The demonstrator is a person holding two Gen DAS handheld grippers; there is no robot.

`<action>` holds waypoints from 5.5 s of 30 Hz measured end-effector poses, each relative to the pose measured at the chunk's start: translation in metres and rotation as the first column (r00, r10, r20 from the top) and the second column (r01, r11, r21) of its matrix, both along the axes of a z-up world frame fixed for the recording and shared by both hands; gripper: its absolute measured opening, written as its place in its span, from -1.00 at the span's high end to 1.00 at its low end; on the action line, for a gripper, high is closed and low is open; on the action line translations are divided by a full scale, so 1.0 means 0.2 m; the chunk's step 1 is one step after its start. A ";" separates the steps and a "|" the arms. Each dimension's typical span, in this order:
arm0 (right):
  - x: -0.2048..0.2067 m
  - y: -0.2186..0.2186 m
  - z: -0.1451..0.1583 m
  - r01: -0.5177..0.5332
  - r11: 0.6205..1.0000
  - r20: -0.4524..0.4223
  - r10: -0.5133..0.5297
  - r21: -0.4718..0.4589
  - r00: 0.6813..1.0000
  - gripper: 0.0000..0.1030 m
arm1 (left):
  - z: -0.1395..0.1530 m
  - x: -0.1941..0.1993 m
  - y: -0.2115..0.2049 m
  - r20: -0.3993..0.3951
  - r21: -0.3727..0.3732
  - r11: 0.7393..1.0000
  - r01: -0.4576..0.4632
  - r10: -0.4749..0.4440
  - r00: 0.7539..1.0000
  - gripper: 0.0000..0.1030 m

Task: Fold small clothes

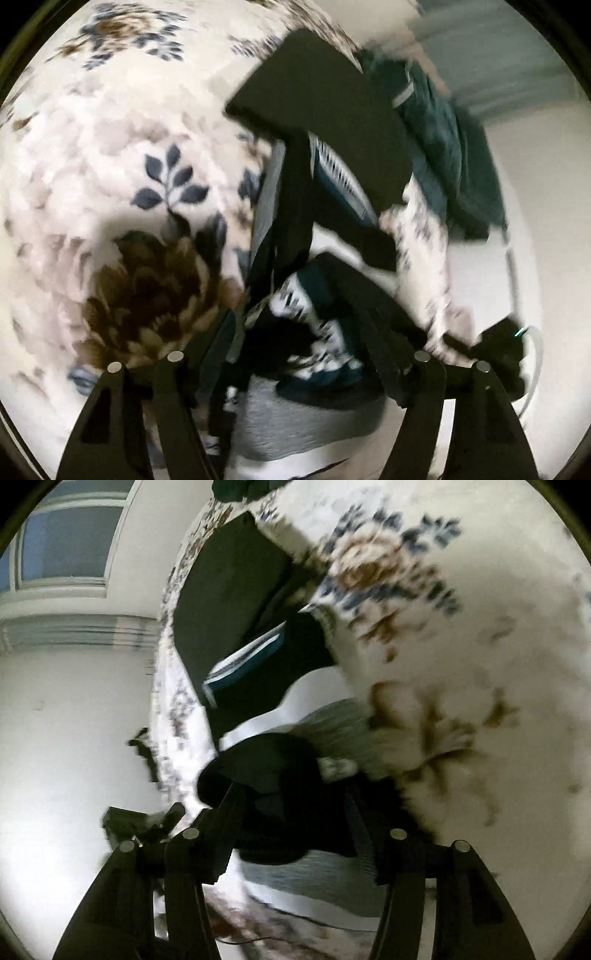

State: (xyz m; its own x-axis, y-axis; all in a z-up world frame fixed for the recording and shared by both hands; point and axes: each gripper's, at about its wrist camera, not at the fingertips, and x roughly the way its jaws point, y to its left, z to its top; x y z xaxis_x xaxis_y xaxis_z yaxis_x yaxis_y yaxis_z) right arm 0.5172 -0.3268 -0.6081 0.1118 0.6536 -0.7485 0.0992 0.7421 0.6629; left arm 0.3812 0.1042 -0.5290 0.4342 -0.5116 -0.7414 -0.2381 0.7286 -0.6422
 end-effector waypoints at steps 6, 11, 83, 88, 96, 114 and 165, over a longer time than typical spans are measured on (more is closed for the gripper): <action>-0.06 0.19 -0.14 -0.240 0.970 -0.154 0.234 -0.024 0.960 -0.12 | -0.15 0.02 -0.20 -0.154 -0.002 0.989 0.149 -0.147 0.977 -0.33; 0.14 0.31 -0.25 -0.064 0.989 -0.173 0.086 0.130 0.981 -0.11 | -0.15 0.14 -0.08 -0.124 -0.106 0.994 0.018 -0.031 0.992 -0.33; 0.30 0.19 0.05 0.018 0.995 0.172 -0.001 -0.096 0.985 0.79 | 0.18 0.42 -0.08 0.179 0.159 0.981 0.108 -0.136 0.974 0.67; 0.55 0.27 0.09 0.042 0.993 0.194 -0.021 -0.106 0.981 0.79 | 0.16 0.69 -0.04 0.182 0.173 0.981 0.091 -0.123 0.976 0.67; 0.79 0.31 -0.11 -0.029 0.975 0.051 0.041 -0.220 0.998 0.30 | -0.06 0.90 0.05 0.039 0.125 0.987 0.104 -0.110 0.993 0.29; 0.51 0.00 -0.40 -0.207 0.967 -0.136 0.227 0.146 0.965 -0.67 | -0.24 -0.45 -0.21 -0.139 -0.390 0.907 -0.159 0.113 0.984 -0.41; -0.10 -0.45 -0.16 0.085 0.984 -0.112 -0.103 -0.155 0.988 -0.26 | -0.40 -0.44 -0.31 -0.313 0.410 0.908 0.091 0.047 0.949 -0.41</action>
